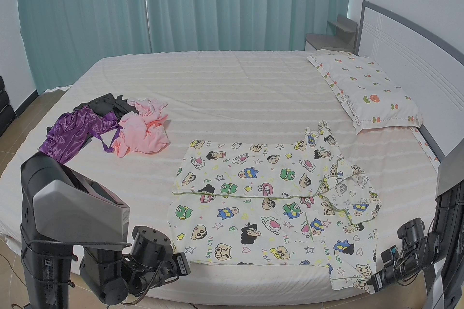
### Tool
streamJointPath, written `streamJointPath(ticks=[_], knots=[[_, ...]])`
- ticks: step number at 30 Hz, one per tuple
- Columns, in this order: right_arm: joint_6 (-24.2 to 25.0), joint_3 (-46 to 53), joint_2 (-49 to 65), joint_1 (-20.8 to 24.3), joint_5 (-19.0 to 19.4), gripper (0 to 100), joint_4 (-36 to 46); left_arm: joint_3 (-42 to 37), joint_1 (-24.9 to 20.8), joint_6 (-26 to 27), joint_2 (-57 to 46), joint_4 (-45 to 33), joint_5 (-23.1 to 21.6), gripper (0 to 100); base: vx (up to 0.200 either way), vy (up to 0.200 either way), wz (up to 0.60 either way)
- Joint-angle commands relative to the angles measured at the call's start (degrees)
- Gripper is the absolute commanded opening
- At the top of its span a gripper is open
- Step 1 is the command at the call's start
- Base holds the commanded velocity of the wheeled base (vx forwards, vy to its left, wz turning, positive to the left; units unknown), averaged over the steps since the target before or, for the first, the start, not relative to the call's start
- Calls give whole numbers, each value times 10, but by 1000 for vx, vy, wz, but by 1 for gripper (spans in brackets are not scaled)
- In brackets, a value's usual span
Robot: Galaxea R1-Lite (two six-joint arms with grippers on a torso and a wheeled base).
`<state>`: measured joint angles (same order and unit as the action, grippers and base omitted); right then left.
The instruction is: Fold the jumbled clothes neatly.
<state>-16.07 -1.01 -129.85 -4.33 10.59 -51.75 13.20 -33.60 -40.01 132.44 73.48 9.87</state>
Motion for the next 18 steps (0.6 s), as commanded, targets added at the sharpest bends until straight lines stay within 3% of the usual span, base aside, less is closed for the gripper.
streamJointPath(ticks=[1, 18], knots=[[-16, 10, 44, -5, 11, 0, 37, -19, 4, 5, -17, 0, 1, 0, 0, 0, 0], [-50, 10, 103, -6, 11, 0, 140, -85, -2, 5, -23, 0, -2, 0, 0, 0, 0]])
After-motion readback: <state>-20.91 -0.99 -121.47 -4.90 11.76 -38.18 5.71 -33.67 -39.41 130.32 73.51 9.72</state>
